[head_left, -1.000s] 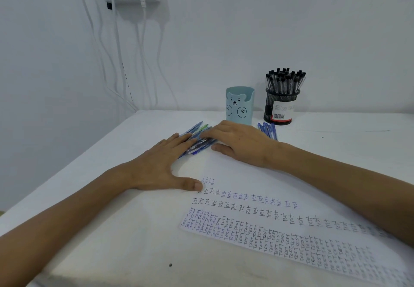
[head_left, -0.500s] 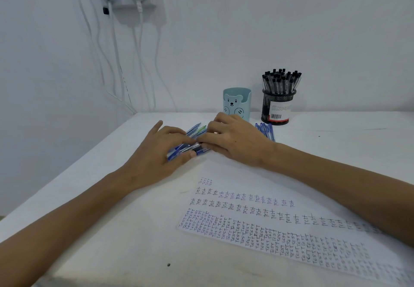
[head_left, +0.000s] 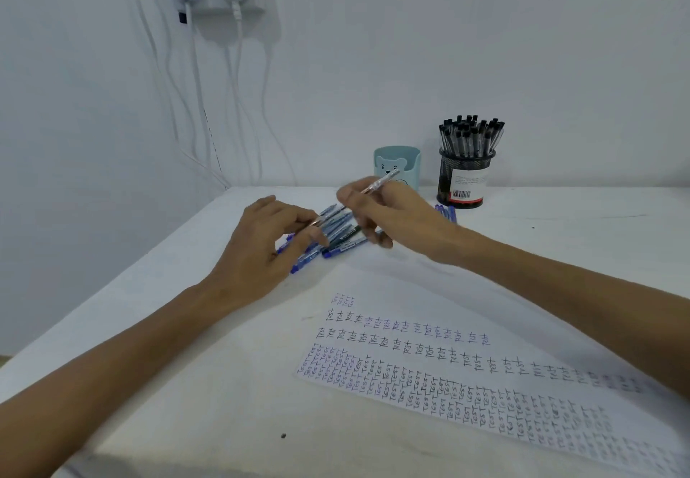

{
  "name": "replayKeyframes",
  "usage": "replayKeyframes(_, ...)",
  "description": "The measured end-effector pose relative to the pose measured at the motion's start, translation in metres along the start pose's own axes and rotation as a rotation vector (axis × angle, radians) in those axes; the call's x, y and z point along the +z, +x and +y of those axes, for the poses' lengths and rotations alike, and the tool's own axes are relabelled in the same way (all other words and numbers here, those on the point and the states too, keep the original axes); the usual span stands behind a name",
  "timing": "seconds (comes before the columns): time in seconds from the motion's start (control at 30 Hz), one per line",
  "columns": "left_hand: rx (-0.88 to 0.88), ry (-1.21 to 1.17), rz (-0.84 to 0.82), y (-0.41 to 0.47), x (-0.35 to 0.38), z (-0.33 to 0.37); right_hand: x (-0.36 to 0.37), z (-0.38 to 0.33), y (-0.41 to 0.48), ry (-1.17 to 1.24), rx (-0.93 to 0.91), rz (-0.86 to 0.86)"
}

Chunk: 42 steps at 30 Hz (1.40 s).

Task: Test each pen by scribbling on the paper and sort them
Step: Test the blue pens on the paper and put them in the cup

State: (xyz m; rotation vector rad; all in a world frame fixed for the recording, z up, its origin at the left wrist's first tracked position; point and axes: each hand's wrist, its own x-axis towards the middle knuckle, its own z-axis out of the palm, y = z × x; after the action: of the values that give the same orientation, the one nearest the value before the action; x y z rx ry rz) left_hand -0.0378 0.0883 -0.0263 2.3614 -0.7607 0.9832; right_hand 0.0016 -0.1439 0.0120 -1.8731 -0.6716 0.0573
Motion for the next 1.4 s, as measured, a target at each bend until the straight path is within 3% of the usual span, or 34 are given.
replayKeyframes(0.13,0.034,-0.055,-0.159,-0.002,0.000,0.007,0.016,0.002,-0.006,0.256,-0.045,-0.045)
replayKeyframes(0.33,0.032,-0.033,-0.243,-0.007,0.003,0.006,0.024,0.017,-0.014,0.302,-0.005,-0.110)
replayKeyframes(0.53,-0.042,-0.154,-0.301,-0.007,0.003,0.013,0.027,0.009,-0.017,0.358,0.039,-0.044)
replayKeyframes(0.67,-0.124,-0.225,-0.380,-0.006,-0.002,0.017,0.017,0.008,-0.014,0.474,0.199,0.061)
replayKeyframes(0.87,0.056,0.027,-0.490,-0.009,-0.006,0.017,0.002,0.013,-0.041,0.174,0.224,-0.166)
replayKeyframes(1.1,0.054,0.102,-0.528,-0.008,-0.010,0.022,0.004,0.013,-0.051,0.079,0.086,-0.180)
replayKeyframes(1.23,0.054,0.100,-0.521,-0.008,-0.011,0.023,0.005,0.013,-0.051,0.109,0.091,-0.239)
replayKeyframes(1.4,0.054,0.050,-0.546,-0.008,-0.012,0.027,0.008,0.016,-0.046,0.108,0.108,-0.168)
